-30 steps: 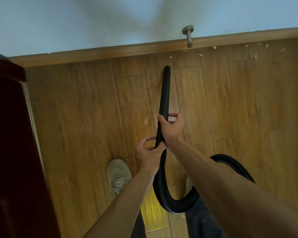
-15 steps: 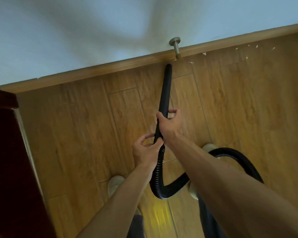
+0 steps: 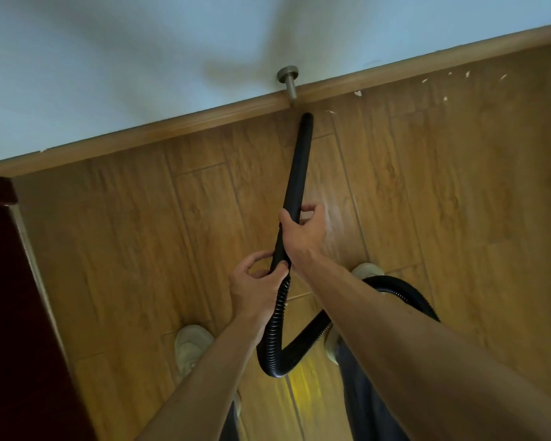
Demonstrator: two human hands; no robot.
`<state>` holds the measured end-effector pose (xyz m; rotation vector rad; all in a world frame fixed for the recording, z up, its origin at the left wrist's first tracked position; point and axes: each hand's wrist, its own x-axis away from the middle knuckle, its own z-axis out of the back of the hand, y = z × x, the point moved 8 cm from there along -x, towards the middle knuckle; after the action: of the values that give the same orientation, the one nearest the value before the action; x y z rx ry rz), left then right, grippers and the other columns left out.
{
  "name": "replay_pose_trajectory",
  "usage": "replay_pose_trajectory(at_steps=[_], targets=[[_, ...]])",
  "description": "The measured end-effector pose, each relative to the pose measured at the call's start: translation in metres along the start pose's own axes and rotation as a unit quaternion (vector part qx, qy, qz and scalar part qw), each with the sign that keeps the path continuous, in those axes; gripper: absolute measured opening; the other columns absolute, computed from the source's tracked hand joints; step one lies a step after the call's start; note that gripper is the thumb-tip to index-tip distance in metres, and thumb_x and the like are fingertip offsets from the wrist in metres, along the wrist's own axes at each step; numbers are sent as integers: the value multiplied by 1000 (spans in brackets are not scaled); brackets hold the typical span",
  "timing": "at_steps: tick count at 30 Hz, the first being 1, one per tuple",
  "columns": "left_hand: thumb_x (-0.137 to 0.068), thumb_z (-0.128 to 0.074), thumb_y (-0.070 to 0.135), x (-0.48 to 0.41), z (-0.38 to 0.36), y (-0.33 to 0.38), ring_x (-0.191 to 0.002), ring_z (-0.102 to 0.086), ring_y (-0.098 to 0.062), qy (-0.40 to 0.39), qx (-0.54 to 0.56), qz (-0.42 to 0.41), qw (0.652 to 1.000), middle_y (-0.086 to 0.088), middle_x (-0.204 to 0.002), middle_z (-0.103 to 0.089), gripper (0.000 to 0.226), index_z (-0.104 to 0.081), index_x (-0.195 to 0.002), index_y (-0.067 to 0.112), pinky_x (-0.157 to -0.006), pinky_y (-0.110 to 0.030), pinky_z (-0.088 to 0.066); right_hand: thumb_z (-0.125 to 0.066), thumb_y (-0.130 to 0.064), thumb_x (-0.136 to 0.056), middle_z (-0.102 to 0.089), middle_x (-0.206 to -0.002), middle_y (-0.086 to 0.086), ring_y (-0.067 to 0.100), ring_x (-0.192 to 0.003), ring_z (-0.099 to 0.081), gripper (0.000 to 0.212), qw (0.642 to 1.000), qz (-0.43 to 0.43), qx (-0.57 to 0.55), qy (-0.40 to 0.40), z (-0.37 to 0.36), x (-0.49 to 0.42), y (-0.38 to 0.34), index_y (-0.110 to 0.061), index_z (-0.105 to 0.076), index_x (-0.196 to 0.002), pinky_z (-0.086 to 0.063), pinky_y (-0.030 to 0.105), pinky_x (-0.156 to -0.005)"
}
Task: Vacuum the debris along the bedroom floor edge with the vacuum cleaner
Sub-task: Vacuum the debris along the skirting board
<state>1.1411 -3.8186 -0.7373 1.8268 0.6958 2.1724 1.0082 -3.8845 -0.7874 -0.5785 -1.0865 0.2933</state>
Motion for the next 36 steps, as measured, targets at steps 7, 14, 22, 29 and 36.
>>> replay_pose_trajectory(at_steps=[7, 14, 22, 29, 36], targets=[[-80, -80, 12, 4, -47, 6, -61, -67, -21, -29, -34, -14, 999, -11, -73, -76, 24, -72, -100, 22, -61, -36, -54, -70, -23, -89, -61, -82, 2, 18, -72, -66, 29, 1000, -1, -5, 31, 46, -27, -5, -17, -47, -105, -56, 34, -61], [-79, -81, 13, -7, -76, 20, -57, -65, -20, -23, -57, -32, 998, -11, -69, -75, 26, -71, -102, 20, -55, -33, -54, -70, -25, -89, -64, -86, 6, 24, -76, -69, 31, 999, -16, -28, 37, 61, -53, -17, -17, -46, -106, -60, 45, -71], [-80, -79, 13, -19, -104, 36, -56, -64, -22, -32, -71, -50, 996, -13, -68, -74, 25, -71, -102, 21, -60, -38, -53, -70, -25, -89, -63, -84, 2, 15, -71, -65, 29, 999, -5, -36, 38, 75, -77, -36, -18, -46, -104, -59, 40, -69], [-79, -80, 16, -22, -133, 48, -58, -67, -17, -46, -100, -62, 992, -7, -66, -74, 24, -71, -100, 25, -60, -36, -55, -69, -28, -88, -64, -84, 3, 18, -71, -67, 29, 997, -10, -42, 68, 99, -95, -46, -19, -48, -105, -61, 45, -71], [-80, -81, 18, -20, -167, 55, -56, -67, -15, -59, -141, -91, 984, -5, -67, -75, 27, -72, -105, 22, -55, -31, -53, -68, -26, -90, -62, -85, 3, 18, -73, -66, 27, 995, -11, -45, 83, 130, -112, -51, -17, -47, -105, -59, 38, -64]])
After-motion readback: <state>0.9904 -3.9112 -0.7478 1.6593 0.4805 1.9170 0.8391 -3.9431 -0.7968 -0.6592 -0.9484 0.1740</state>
